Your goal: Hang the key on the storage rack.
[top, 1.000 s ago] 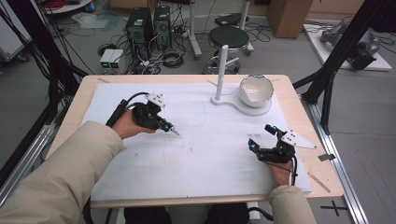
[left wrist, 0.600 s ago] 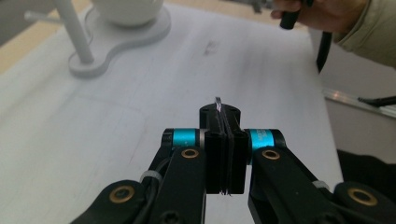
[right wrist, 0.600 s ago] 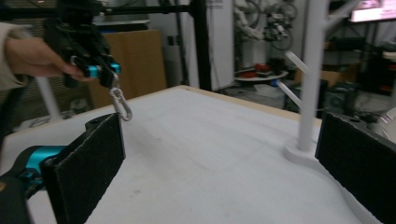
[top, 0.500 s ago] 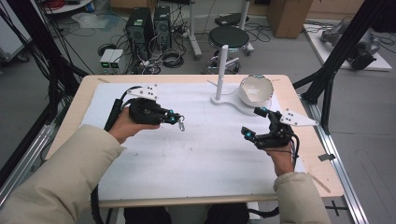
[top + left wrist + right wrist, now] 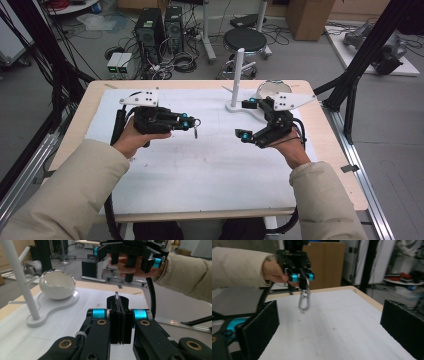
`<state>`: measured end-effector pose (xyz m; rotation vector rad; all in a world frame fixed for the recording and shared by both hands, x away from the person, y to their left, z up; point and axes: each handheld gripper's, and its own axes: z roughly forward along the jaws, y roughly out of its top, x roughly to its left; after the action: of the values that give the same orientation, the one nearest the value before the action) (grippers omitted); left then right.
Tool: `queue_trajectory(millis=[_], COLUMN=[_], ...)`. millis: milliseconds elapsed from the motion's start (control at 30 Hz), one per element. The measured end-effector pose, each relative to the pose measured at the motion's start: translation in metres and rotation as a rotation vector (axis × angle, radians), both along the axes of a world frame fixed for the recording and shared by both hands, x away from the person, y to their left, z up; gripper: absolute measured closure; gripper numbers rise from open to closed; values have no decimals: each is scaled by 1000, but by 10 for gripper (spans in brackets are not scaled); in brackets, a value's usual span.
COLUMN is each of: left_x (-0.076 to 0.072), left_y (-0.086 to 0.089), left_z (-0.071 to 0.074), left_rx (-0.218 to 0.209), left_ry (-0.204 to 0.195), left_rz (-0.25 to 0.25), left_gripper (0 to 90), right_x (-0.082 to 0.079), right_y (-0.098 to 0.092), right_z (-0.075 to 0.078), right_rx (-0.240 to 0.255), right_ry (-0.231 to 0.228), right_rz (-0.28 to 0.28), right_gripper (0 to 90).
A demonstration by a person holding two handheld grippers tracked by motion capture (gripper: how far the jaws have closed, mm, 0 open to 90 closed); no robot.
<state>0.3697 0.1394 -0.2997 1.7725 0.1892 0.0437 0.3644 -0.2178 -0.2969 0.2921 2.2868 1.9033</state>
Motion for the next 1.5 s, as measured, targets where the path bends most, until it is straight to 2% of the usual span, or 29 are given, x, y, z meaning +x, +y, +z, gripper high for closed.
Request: queue_trajectory(millis=[33,333,467,500,533,633,733,833,867,1067,1300,1500], left_x=[0,-4,-6,-6,-6,-8,-9,-9,-10,-11,-13,-14], left_y=[-2,-15,-18,-19,-19,-19,-18,-17,-17,-17,-18,-17], left_z=[0,1,1,1,1,2,3,4,4,4,5,5], left_rx=[-4,-16,-22,-27,-26,-35,-31,-35,-41,-41,-36,-33], left_ry=[-1,-2,-7,-9,-13,-14,-19,-20,-15,-23,-26,-29], left_rz=[-8,-59,-77,-80,-83,-88,-95,-99,-100,-106,-108,-109], left_gripper=[886,886,886,886,886,886,886,886,886,886,886,886], right_x=[1,7,8,9,9,9,10,10,10,9,6,4], right_y=[9,32,40,42,45,48,51,54,54,57,57,58], right_z=[3,9,11,11,10,10,9,10,10,10,8,8], right_rx=[-10,-39,-55,-59,-67,-73,-72,-71,-71,-75,-76,-81], right_ry=[11,31,51,47,55,66,62,85,85,84,117,116], right_rz=[33,118,193,200,207,220,244,262,262,288,300,305], right_gripper=[29,58,173,175,226,264,369,466,466,611,752,783])
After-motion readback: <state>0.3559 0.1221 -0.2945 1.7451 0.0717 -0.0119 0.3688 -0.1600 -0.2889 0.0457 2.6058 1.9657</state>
